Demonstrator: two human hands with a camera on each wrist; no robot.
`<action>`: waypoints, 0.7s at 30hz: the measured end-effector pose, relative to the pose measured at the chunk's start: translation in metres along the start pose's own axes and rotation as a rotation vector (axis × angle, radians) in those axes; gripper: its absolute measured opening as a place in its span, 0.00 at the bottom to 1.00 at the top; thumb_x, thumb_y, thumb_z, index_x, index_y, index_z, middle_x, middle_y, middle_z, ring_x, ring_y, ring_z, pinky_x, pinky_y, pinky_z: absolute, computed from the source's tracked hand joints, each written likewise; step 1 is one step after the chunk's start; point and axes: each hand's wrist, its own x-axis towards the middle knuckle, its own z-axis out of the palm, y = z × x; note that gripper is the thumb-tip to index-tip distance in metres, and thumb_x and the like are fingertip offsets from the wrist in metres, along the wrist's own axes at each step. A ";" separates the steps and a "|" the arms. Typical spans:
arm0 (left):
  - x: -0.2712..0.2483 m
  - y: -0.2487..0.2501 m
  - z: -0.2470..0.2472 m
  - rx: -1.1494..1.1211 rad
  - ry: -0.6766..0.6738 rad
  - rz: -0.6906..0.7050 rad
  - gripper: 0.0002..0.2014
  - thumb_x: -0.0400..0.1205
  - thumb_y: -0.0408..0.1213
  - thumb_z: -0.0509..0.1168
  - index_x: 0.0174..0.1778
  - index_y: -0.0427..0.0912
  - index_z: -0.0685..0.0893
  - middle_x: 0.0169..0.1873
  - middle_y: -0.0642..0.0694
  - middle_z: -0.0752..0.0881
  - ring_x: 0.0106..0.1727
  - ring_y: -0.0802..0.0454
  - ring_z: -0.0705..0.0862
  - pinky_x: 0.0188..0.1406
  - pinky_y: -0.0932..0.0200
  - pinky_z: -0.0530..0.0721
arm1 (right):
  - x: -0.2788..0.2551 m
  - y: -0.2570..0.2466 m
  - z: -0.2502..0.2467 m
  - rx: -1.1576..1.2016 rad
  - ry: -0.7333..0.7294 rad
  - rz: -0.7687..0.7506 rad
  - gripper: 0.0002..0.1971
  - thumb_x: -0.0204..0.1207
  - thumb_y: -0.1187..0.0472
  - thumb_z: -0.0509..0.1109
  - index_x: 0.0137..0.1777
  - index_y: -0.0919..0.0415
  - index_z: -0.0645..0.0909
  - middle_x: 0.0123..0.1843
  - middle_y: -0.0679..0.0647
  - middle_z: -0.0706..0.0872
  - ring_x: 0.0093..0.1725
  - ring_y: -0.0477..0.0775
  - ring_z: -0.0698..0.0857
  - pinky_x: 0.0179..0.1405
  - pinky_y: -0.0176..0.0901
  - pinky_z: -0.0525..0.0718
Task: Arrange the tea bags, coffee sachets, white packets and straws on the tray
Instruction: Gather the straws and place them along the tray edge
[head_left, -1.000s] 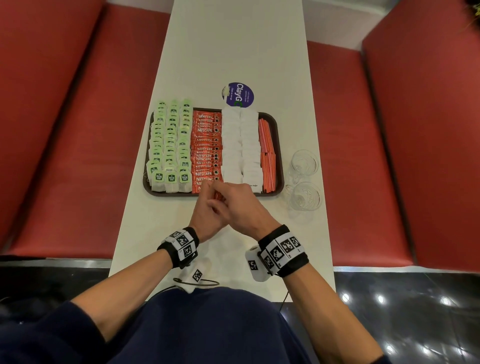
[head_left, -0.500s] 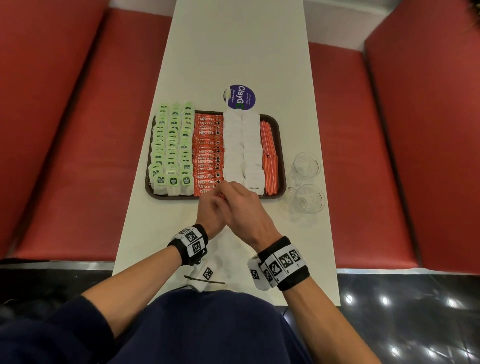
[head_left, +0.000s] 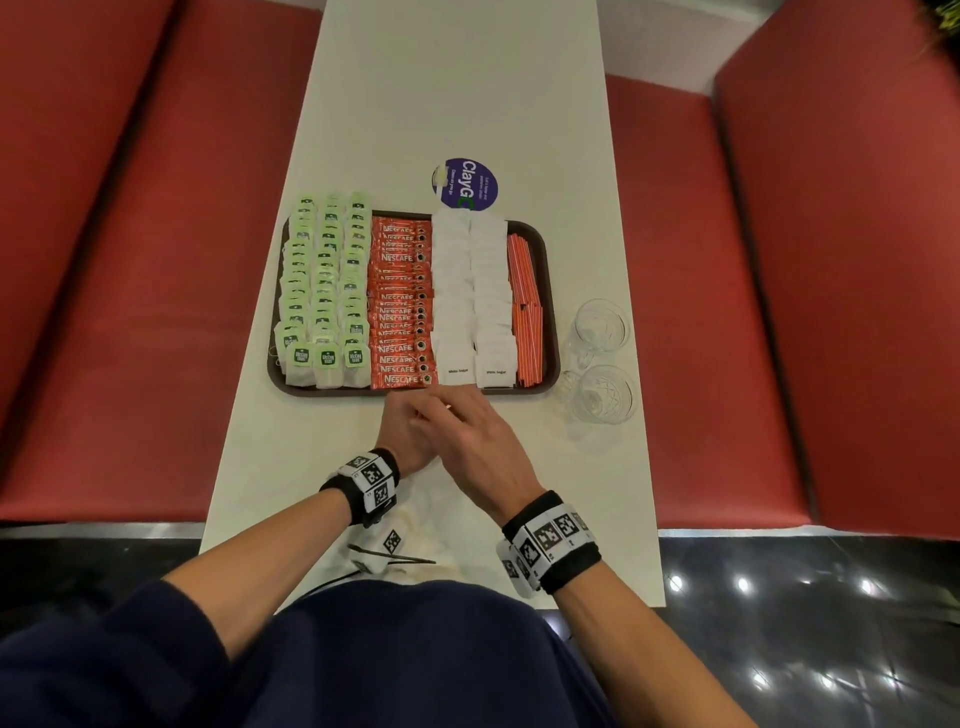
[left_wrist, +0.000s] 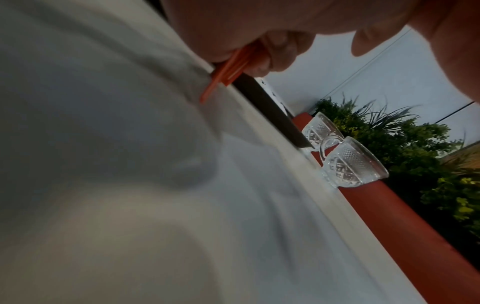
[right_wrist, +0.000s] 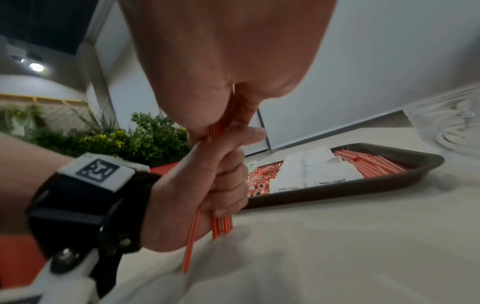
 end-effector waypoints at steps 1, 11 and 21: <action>-0.002 0.002 -0.010 -0.081 0.015 0.028 0.18 0.79 0.09 0.68 0.40 0.39 0.85 0.34 0.52 0.84 0.34 0.68 0.85 0.36 0.72 0.81 | 0.000 0.000 -0.001 0.068 -0.004 0.029 0.15 0.88 0.64 0.75 0.74 0.58 0.85 0.73 0.55 0.85 0.69 0.55 0.81 0.68 0.51 0.87; 0.006 0.031 -0.040 -0.357 -0.150 0.027 0.30 0.73 0.34 0.83 0.57 0.40 0.67 0.42 0.47 0.82 0.41 0.56 0.82 0.36 0.53 0.82 | 0.038 0.004 -0.046 0.355 -0.035 0.208 0.06 0.84 0.56 0.81 0.57 0.51 0.89 0.46 0.46 0.93 0.45 0.45 0.91 0.51 0.44 0.89; 0.023 0.056 -0.056 -0.251 -0.246 -0.020 0.34 0.84 0.39 0.79 0.65 0.47 0.56 0.55 0.42 0.87 0.39 0.58 0.90 0.39 0.61 0.88 | 0.066 0.024 -0.070 0.666 -0.106 0.431 0.06 0.83 0.57 0.83 0.56 0.53 0.91 0.47 0.52 0.97 0.46 0.55 0.97 0.53 0.62 0.97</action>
